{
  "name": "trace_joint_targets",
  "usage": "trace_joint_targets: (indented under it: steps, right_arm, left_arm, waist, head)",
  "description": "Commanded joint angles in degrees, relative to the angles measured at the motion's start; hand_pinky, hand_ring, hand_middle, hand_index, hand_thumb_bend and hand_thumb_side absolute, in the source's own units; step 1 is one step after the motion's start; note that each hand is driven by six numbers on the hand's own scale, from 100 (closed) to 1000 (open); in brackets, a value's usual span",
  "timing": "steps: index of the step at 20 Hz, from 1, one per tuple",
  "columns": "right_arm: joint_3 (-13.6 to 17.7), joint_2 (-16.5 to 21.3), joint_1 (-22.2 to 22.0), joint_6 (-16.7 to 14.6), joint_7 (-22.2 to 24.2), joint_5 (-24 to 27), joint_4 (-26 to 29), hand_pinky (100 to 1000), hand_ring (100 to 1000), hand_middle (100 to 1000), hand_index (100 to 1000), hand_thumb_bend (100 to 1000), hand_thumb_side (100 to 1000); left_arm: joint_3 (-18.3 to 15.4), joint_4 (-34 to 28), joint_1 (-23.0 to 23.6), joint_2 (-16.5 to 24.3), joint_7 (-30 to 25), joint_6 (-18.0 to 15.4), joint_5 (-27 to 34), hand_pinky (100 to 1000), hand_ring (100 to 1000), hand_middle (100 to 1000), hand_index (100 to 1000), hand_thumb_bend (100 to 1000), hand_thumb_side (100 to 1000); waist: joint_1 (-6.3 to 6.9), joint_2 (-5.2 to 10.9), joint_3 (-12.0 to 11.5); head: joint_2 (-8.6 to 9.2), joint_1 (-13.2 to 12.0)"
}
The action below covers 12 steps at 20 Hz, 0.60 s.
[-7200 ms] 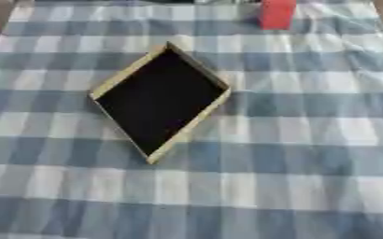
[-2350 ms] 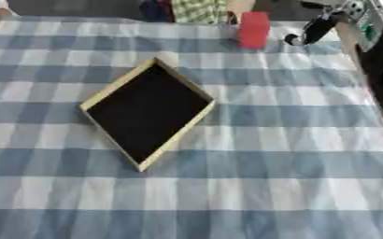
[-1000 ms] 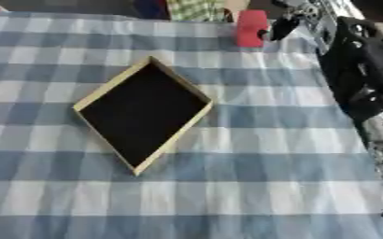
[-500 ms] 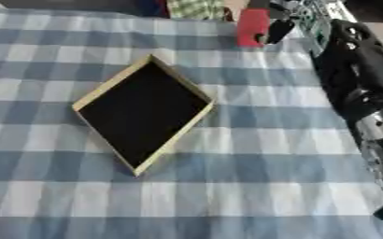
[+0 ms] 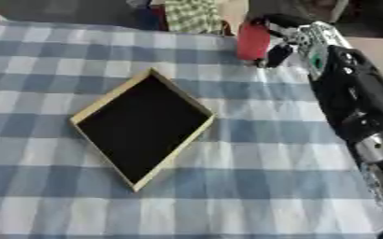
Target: Pick up objects on the table and place them in the box.
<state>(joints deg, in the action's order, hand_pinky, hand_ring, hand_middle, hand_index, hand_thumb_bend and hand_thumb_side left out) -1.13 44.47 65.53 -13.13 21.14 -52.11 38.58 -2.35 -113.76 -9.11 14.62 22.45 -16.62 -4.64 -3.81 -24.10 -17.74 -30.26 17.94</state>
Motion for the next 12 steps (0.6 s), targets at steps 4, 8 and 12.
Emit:
trace_joint_targets:
  steps: [4, 8, 12]
  right_arm:
    - [0.56, 2.36, 0.92, 0.92, 1.33, 1.4, 0.99, 942, 945, 953, 1000, 339, 100]
    - [0.74, 2.34, 0.68, 1.26, 2.23, 0.38, 0.2, 902, 891, 874, 987, 337, 100]
    - [1.38, 2.05, 0.86, 1.46, 1.61, 1.32, 0.49, 786, 688, 669, 922, 212, 100]
  left_arm:
    - [0.07, -0.83, -0.61, 0.92, -0.12, 0.05, -0.47, 676, 665, 587, 620, 100, 746]
    - [0.08, -0.83, -0.68, 0.79, -0.21, 0.13, -0.58, 677, 665, 587, 618, 100, 748]
    - [0.13, -0.83, -0.75, 0.71, -0.27, 0.23, -0.66, 677, 665, 587, 617, 100, 750]
  waist:
    - [0.06, 0.63, -0.35]
    - [-0.1, 0.31, -0.53]
    - [-0.19, 0.06, -0.5]
  head:
    - [1.23, 0.75]
    - [1.04, 0.7]
    - [0.65, 0.65]
